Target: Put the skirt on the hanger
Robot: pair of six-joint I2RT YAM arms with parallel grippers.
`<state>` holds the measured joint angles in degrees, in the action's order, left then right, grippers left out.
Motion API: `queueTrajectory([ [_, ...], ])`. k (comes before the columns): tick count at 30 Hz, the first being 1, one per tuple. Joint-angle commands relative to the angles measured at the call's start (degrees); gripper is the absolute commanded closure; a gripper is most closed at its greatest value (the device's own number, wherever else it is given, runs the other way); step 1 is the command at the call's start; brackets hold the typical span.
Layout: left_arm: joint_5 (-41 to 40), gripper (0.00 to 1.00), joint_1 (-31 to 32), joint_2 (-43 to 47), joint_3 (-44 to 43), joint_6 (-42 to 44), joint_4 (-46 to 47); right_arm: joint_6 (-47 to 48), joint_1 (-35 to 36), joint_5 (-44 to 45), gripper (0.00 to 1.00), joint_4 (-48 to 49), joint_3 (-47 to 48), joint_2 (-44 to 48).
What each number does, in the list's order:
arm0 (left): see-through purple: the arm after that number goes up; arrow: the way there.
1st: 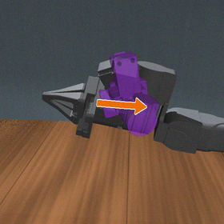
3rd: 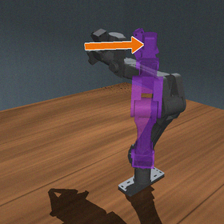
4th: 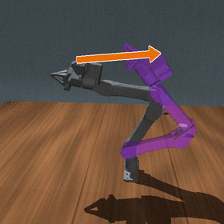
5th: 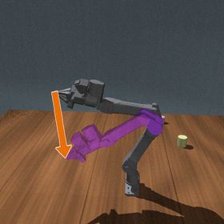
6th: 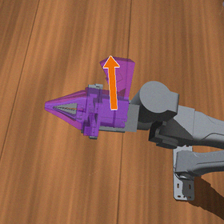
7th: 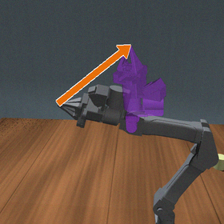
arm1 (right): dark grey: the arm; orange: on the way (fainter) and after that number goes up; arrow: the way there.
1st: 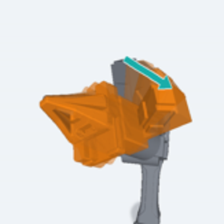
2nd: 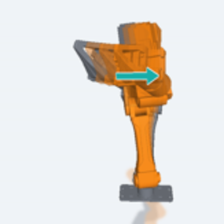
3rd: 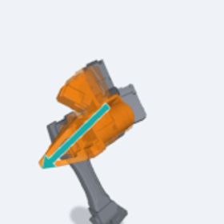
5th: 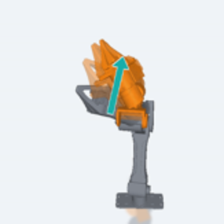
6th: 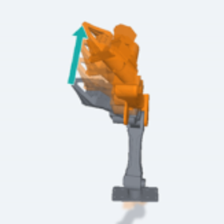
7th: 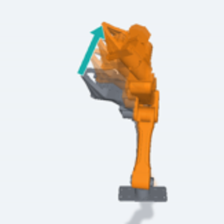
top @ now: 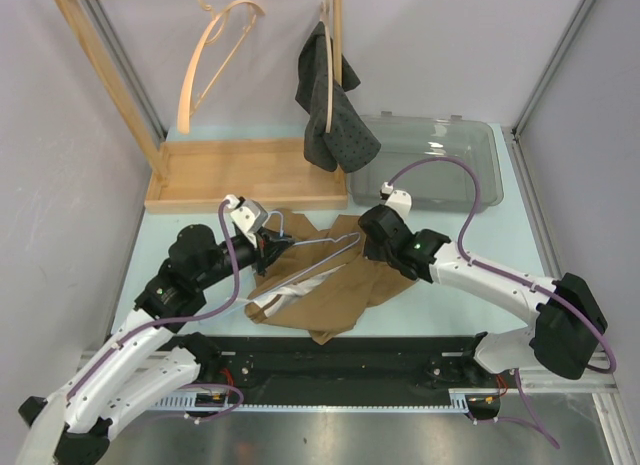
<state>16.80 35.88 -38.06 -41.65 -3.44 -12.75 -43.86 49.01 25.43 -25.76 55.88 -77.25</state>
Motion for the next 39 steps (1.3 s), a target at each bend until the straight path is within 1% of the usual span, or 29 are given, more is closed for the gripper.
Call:
queueTrajectory([
  [1, 0.8, 1.0, 0.1, 0.4, -3.1, 0.7, 1.3, 0.5, -0.8, 0.0, 1.0, 1.7, 0.2, -0.3],
  [11, 6.5, 1.0, 0.1, -0.6, -3.1, 1.5, 0.5, 0.6, -2.6, -0.6, 1.0, 1.9, 0.2, 0.5],
  [13, 5.9, 1.0, 0.1, -1.3, -3.4, 1.6, 0.3, 0.8, -3.0, -0.8, 1.0, 1.9, 0.2, 0.7],
  [17, 1.7, 1.0, 0.1, -2.2, -4.1, 2.1, -1.0, 1.2, -3.3, -1.3, 1.0, 2.3, 0.2, 1.8],
  [20, -1.3, 1.0, 0.1, -1.6, -4.0, 2.1, -0.5, 2.6, -3.3, -2.3, 1.0, 2.9, 0.2, 2.8],
  [23, -2.2, 1.0, 0.1, -0.8, -3.8, 2.1, 0.4, 4.4, -3.3, -3.6, 1.0, 3.3, 0.2, 3.3],
  [30, 3.3, 1.0, 0.1, -3.0, -3.3, 1.8, -0.5, 6.4, -3.2, -5.4, 1.0, 4.0, 0.2, 4.8],
  [39, 5.9, 1.0, 0.1, -3.6, -2.7, 1.3, 0.4, 9.8, -3.0, -8.7, 1.0, 6.0, 0.2, 6.1],
])
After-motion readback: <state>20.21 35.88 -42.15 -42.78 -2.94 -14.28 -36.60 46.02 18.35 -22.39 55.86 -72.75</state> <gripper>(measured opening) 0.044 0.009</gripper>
